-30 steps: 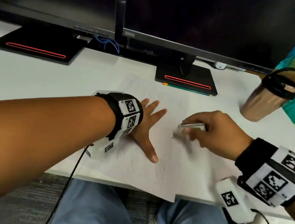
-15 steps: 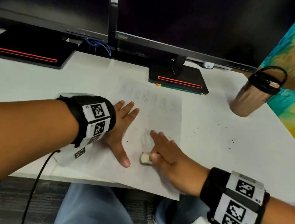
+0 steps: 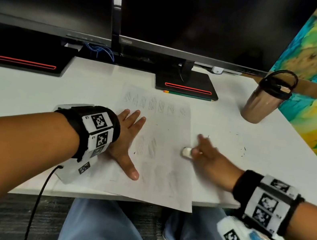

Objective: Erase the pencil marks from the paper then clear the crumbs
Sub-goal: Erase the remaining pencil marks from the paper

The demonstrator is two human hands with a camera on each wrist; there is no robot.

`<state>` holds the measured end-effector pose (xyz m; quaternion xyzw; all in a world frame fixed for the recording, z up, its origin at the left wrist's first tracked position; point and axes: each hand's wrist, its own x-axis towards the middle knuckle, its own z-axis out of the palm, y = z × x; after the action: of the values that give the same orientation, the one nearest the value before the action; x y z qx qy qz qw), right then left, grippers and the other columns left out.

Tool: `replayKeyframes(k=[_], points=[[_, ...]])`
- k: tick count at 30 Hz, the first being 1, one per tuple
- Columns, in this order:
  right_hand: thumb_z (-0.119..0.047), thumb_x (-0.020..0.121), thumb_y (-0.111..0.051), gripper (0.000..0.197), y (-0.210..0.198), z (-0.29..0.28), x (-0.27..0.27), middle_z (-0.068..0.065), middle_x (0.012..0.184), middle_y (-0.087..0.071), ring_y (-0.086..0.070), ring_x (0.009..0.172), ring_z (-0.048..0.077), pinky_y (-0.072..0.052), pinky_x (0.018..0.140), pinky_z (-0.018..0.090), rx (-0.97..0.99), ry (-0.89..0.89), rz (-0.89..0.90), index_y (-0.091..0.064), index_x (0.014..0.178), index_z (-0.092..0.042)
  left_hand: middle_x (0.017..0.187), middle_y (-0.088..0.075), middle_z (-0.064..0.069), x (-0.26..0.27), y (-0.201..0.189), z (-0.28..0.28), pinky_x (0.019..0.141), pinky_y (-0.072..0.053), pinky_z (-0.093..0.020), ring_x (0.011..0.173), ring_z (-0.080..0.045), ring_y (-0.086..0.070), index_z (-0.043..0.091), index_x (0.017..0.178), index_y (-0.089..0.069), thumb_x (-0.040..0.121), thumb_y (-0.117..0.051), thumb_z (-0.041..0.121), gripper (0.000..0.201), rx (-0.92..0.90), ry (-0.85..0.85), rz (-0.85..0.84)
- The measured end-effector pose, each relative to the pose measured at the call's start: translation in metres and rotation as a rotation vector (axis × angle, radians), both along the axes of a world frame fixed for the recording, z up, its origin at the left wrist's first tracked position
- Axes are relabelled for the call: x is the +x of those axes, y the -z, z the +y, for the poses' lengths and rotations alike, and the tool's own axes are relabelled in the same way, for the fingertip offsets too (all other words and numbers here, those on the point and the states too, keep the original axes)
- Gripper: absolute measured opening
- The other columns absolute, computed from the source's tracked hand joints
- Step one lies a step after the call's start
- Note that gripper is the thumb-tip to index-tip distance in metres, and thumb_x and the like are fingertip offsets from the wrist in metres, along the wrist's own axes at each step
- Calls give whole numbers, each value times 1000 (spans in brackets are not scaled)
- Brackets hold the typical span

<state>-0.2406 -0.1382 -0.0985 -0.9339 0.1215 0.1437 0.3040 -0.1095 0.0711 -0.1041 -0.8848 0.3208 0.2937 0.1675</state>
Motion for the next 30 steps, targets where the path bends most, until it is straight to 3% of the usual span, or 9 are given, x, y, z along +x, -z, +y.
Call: replayKeyframes(k=[3,6,8,11,15,19,24,27,30], points=[[-31,104,-33,58,-5,-1,-4,-4,162,-2,5,146,4,5,116,22,121,10,-39,-9,154,-14,154,43,-3,1,0,-2,119,5,-55,146,-29,31,20,145,39,50,-64,91,157,9,8,0],[-33,104,-32,47,9,18,-13,-15,157,-2,9,143,-4,9,118,22,146,-237,66,-29,149,-18,154,42,-4,0,0,-8,119,5,-55,146,-29,30,20,145,38,50,-65,91,157,9,25,-5],[-31,105,-31,37,10,7,-7,-17,155,0,11,144,-1,11,115,21,102,-250,58,-41,138,-19,155,41,-4,-4,-1,-11,119,5,-54,147,-30,29,19,146,37,51,-65,90,156,2,21,-2],[-35,105,-29,53,-4,-18,8,-7,161,-2,8,148,5,10,117,25,-37,-74,44,-20,153,-15,155,41,-4,-8,1,-16,120,5,-55,147,-30,29,21,146,37,51,-64,91,156,-18,23,6],[-34,105,-30,48,-14,21,25,-6,162,-2,8,147,3,5,120,27,36,-276,41,-32,148,-15,156,39,-5,-9,4,-21,119,5,-55,147,-31,29,21,148,34,49,-65,92,157,-30,35,-12],[-35,105,-29,59,-10,50,41,0,163,2,5,149,12,0,119,28,111,-352,146,-4,155,-16,156,39,-3,-10,5,-21,119,6,-55,146,-30,30,21,150,33,53,-62,91,153,-16,45,-28],[-17,106,-28,45,-20,-4,43,19,160,-11,-5,148,33,-6,114,32,-121,-49,205,-31,148,0,154,43,-1,-7,5,-17,121,7,-55,145,-27,33,20,147,37,50,-64,92,157,-34,16,7],[-27,106,-31,43,-23,3,40,13,161,-13,0,150,22,-2,118,35,-62,-49,73,-43,139,-2,154,43,-2,-5,5,-20,121,7,-56,145,-27,33,20,146,37,50,-63,93,157,-25,31,4],[-34,105,-29,56,-20,39,42,3,163,2,6,149,13,0,114,22,97,-202,77,-15,154,-9,156,41,-3,-4,6,-23,120,7,-56,145,-29,32,21,148,34,48,-61,95,157,-15,53,-19]])
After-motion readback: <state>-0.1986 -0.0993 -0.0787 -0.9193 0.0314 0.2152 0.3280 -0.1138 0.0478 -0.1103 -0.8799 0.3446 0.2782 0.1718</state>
